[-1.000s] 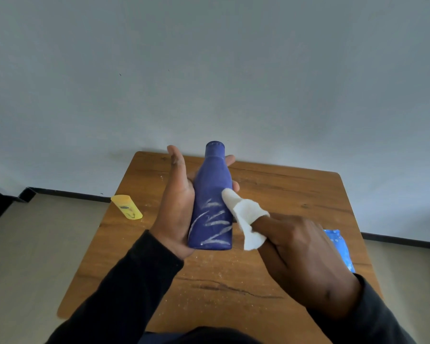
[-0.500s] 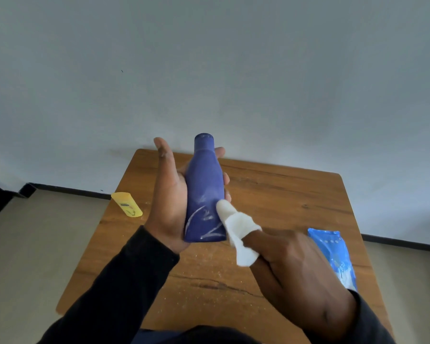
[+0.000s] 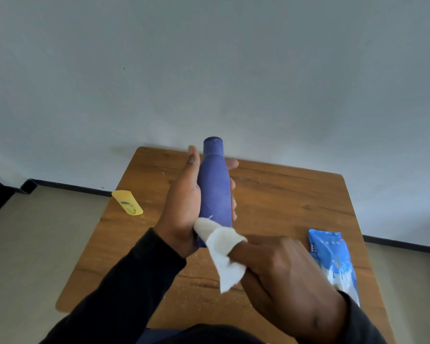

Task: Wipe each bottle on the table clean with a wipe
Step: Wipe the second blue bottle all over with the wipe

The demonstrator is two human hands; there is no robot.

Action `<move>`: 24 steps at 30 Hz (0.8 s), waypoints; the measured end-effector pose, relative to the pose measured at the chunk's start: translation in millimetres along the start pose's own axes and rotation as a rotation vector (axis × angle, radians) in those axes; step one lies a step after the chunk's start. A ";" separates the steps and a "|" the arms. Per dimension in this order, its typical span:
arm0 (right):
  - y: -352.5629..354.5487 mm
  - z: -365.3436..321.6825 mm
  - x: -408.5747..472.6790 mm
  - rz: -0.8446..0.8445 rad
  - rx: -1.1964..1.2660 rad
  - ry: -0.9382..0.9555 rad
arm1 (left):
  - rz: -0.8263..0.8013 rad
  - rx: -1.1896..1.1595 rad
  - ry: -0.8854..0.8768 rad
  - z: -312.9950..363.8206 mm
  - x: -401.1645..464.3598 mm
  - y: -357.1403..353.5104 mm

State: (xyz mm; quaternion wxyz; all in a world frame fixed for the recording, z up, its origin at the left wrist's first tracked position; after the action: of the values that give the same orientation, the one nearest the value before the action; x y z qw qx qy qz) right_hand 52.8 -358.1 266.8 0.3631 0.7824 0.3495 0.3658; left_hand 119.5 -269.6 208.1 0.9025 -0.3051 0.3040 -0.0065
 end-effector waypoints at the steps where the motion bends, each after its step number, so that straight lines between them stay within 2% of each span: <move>1: 4.1 4.4 2.6 0.031 -0.021 -0.010 | 0.004 -0.007 0.015 -2.5 0.3 0.1; 5: 20.1 22.2 -0.3 0.110 -0.128 -0.099 | 0.063 -0.044 -0.025 4.6 -1.7 8.9; 10: -1.5 1.3 -5.3 0.008 0.026 0.005 | 0.157 -0.093 0.030 -0.3 -7.4 11.0; 15: 18.0 18.2 1.2 0.122 -0.117 -0.060 | 0.217 -0.078 0.021 -1.7 -7.2 11.2; 20: -0.5 2.5 -6.2 0.016 0.015 -0.009 | 0.272 -0.104 0.030 8.3 -21.3 5.6; 24: 3.8 10.0 -0.6 0.075 -0.054 -0.032 | 0.287 -0.092 0.057 0.3 -18.8 8.1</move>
State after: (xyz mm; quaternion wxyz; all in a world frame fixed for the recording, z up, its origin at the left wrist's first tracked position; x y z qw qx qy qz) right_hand 61.9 -363.6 265.2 0.3759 0.7906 0.3041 0.3757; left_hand 102.9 -259.2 214.0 0.8702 -0.2995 0.3697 0.1278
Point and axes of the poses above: each hand's wrist, its own x-axis towards the middle knuckle, its own y-axis out of the back of the hand, z = x × y, the point moved 10 cm from there along x, towards the middle knuckle, and after that the axes turned 14 degrees about y, right-handed, at the moved point
